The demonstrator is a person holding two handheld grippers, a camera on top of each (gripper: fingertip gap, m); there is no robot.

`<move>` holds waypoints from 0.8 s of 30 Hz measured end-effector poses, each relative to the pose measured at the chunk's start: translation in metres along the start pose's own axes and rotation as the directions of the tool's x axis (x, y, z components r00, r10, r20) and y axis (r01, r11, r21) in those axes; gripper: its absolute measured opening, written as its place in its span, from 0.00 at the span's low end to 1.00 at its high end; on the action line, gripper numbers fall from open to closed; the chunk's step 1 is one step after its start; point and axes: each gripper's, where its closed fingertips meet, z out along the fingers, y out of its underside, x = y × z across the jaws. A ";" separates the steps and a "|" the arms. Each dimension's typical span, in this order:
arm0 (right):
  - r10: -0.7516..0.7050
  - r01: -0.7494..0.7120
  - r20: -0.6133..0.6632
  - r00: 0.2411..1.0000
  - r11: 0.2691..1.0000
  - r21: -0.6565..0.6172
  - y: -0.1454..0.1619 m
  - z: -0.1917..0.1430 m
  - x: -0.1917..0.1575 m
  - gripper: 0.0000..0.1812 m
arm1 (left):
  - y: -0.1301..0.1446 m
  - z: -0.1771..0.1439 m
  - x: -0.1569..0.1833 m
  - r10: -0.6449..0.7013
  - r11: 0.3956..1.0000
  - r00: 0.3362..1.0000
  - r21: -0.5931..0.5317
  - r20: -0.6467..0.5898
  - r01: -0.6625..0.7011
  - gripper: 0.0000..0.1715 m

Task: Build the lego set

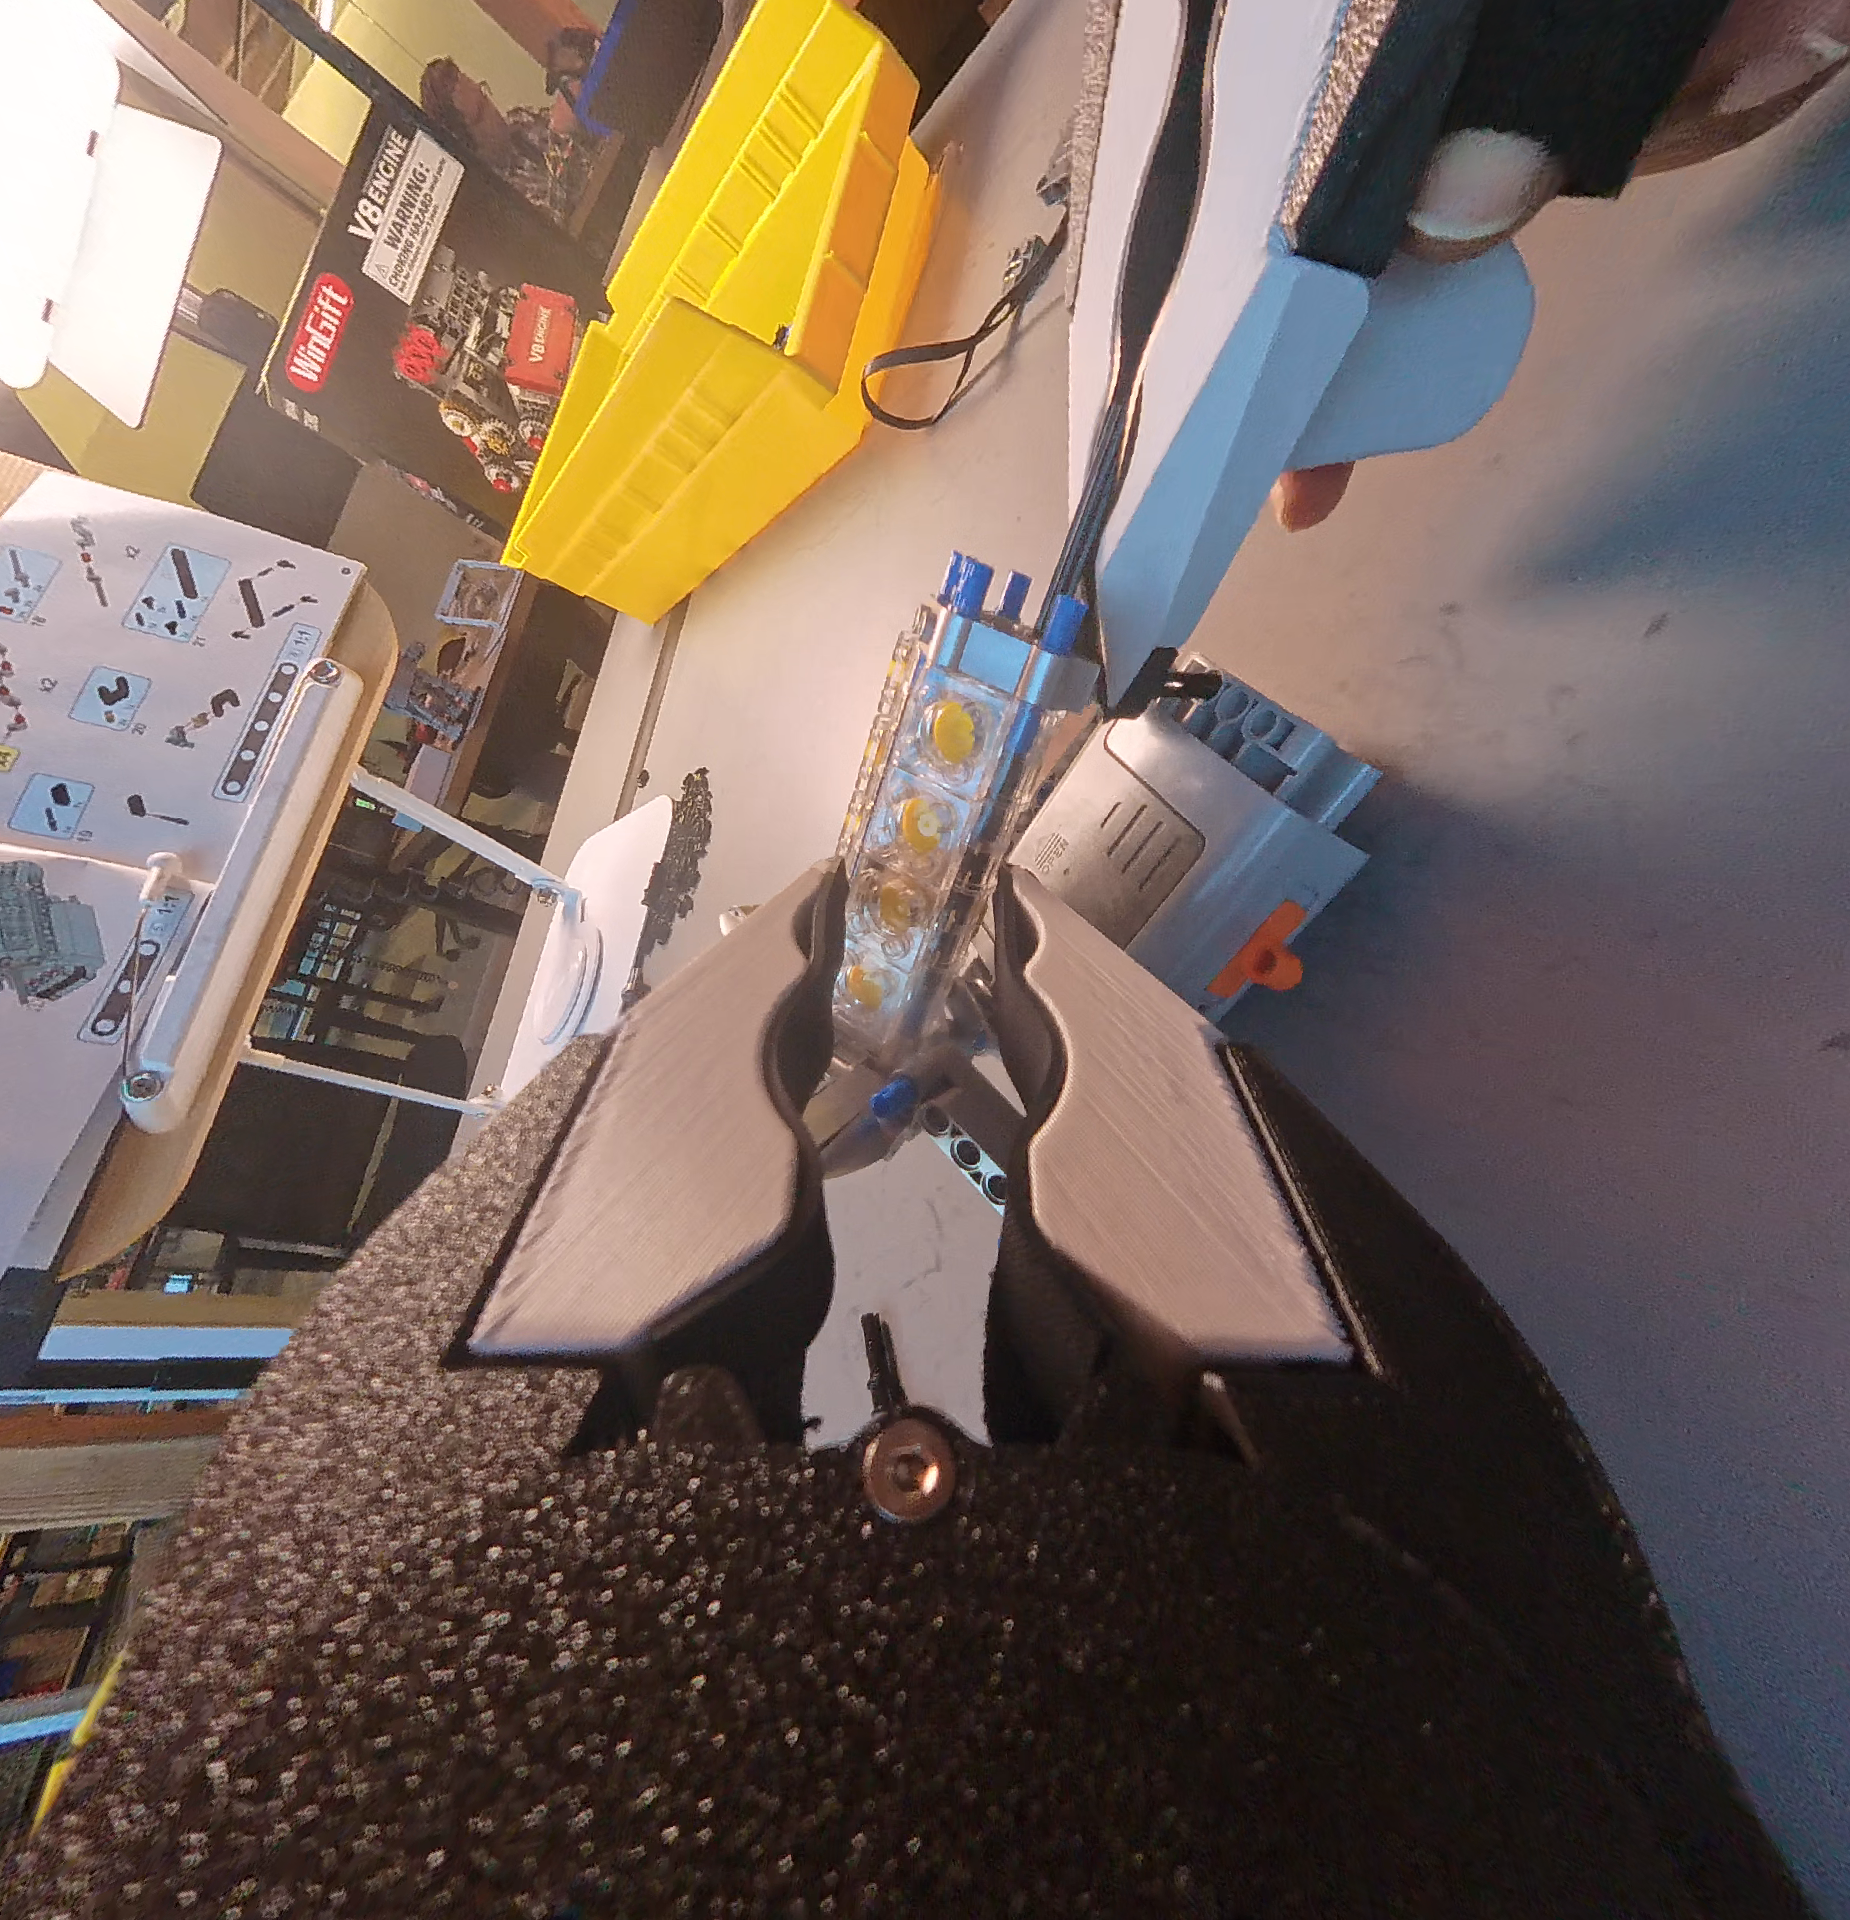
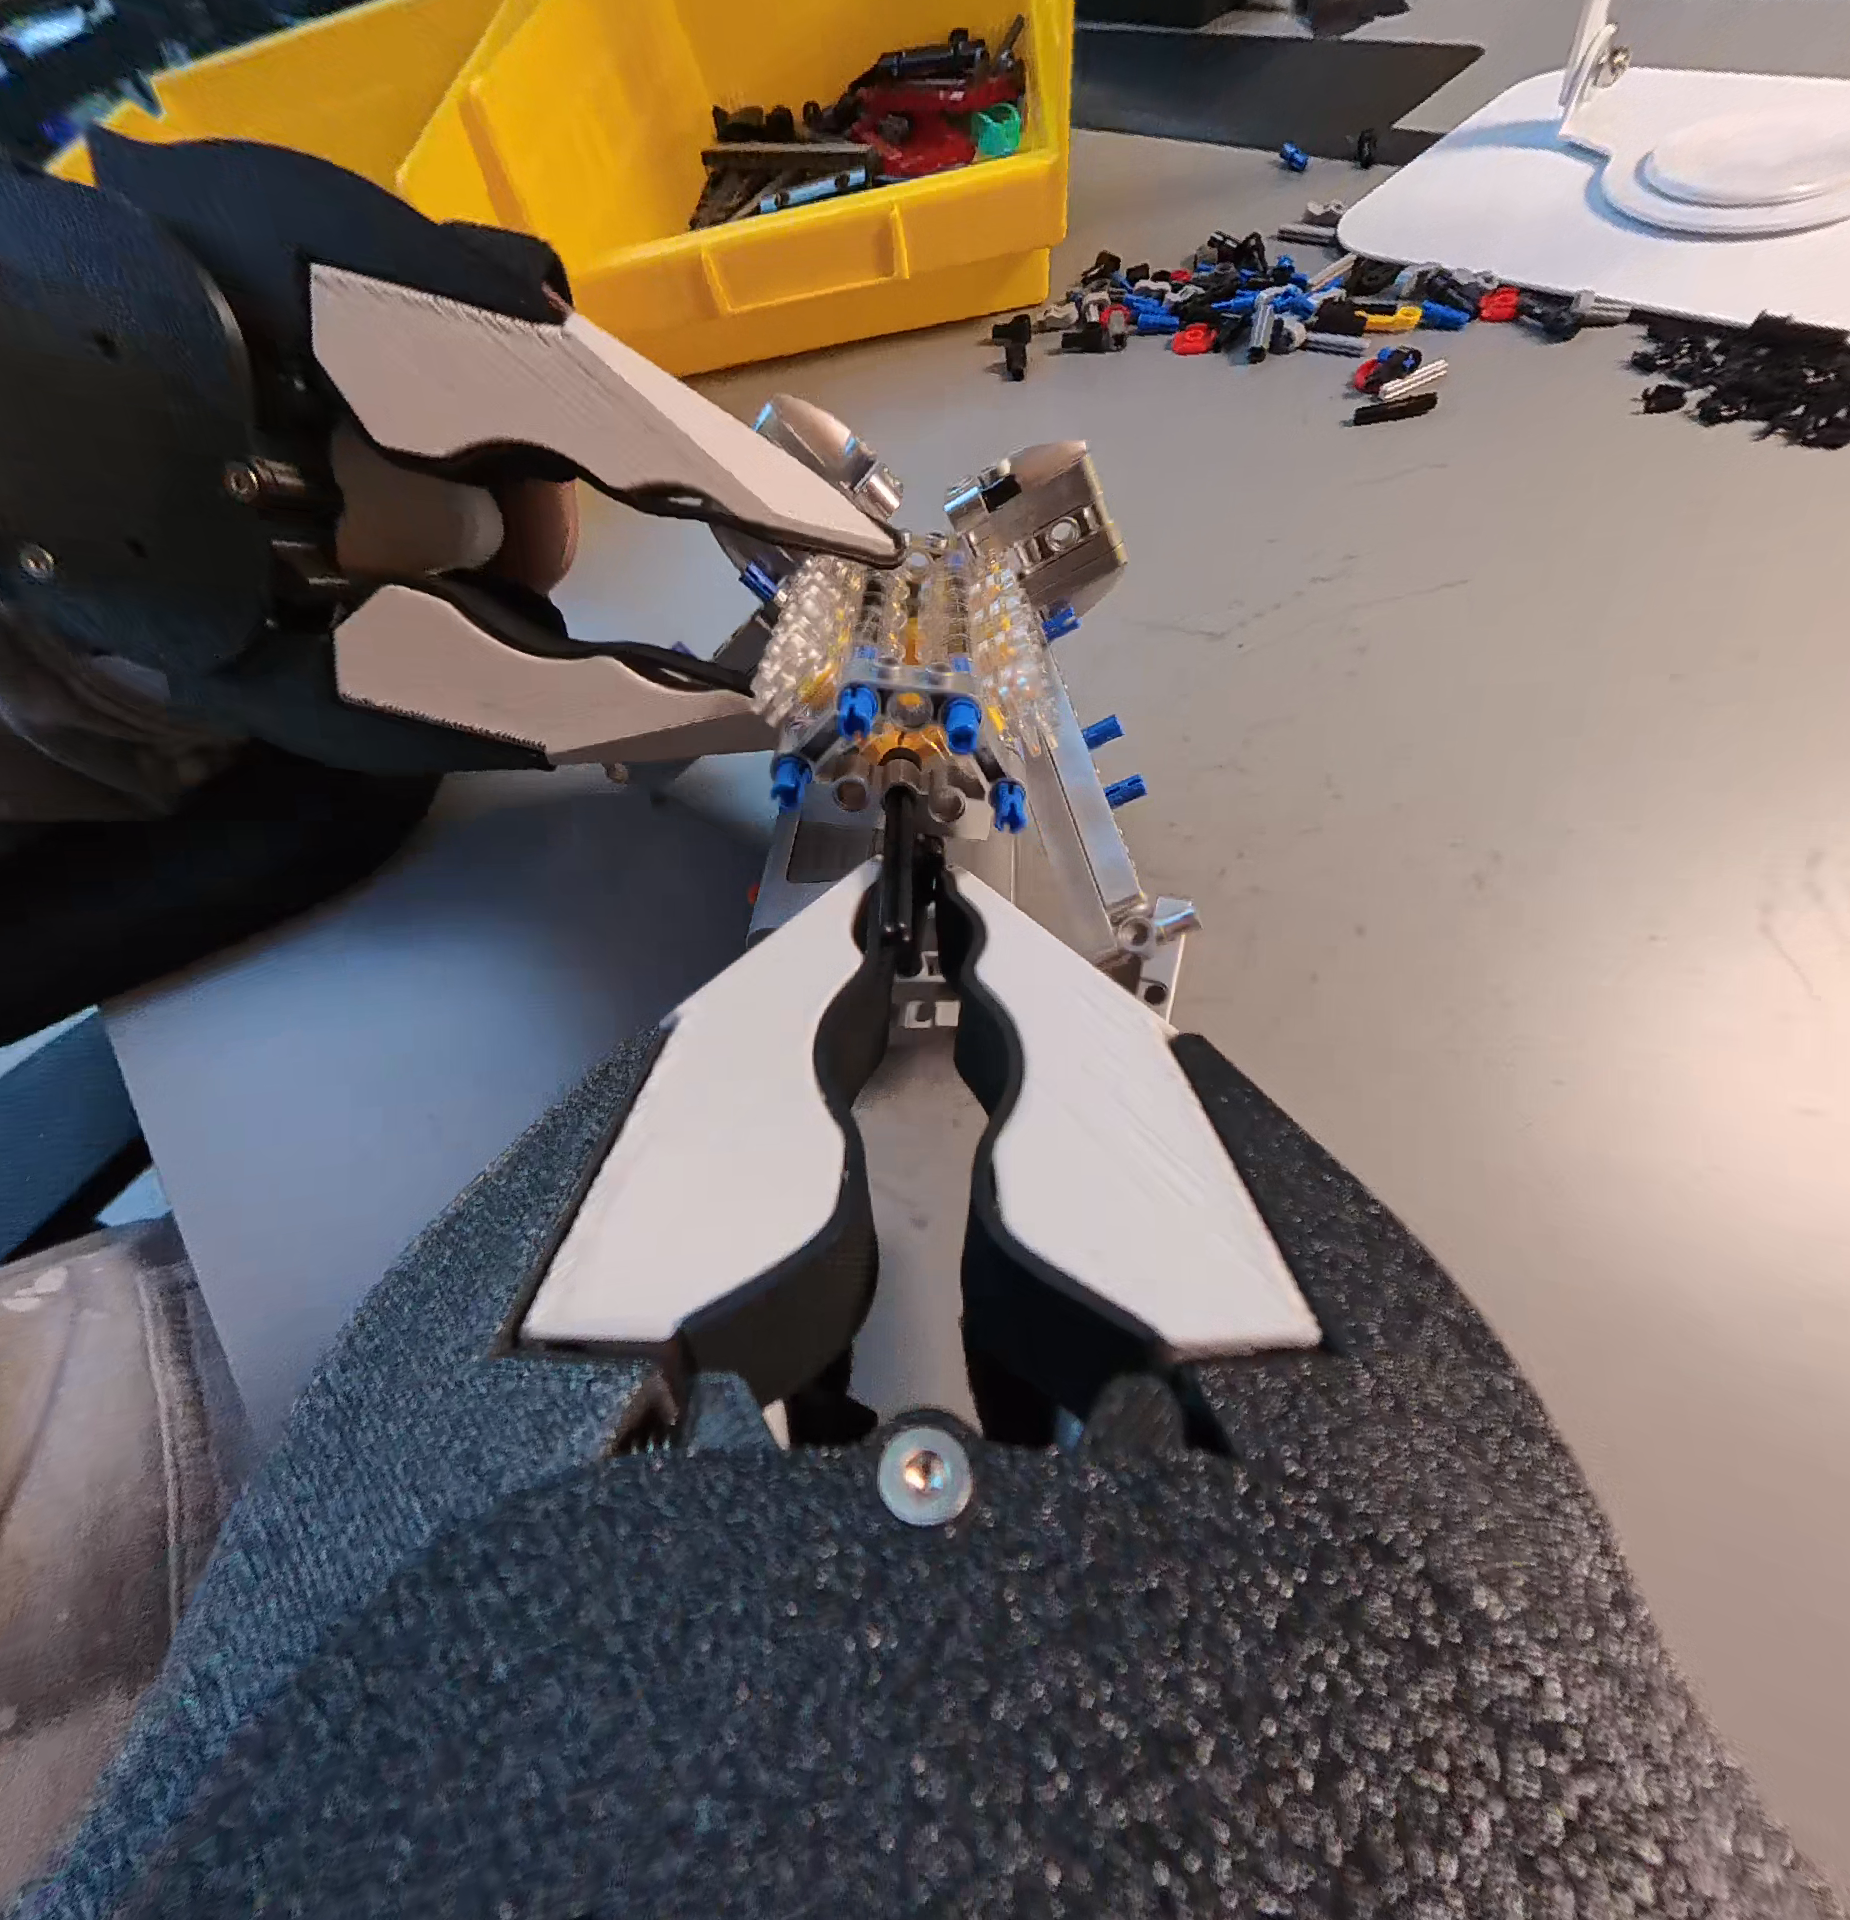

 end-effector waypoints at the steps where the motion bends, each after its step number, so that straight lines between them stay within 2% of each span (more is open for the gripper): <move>1: 0.004 -0.004 -0.005 1.000 1.000 0.004 -0.001 0.000 0.001 0.02 | 0.000 0.000 -0.001 -0.010 1.000 1.000 -0.002 0.000 0.010 0.15; 5: -0.034 0.034 -0.030 0.999 0.999 -0.002 0.000 0.000 0.001 0.02 | 0.001 0.000 -0.001 -0.018 1.000 1.000 -0.009 -0.001 0.018 0.15; 12: -0.251 0.243 -0.082 0.964 0.965 -0.097 0.013 -0.003 -0.002 0.03 | -0.005 -0.001 0.003 -0.009 1.000 1.000 -0.001 -0.005 0.009 0.15; 20: -0.174 0.169 -0.068 0.982 0.982 -0.079 0.016 -0.014 -0.003 0.03 | -0.007 -0.001 0.006 0.002 1.000 1.000 -0.004 -0.004 -0.002 0.15; 24: -0.186 0.180 -0.070 0.980 0.980 -0.081 0.017 -0.015 -0.005 0.03 | -0.008 -0.001 0.007 0.007 1.000 1.000 -0.007 -0.004 -0.007 0.15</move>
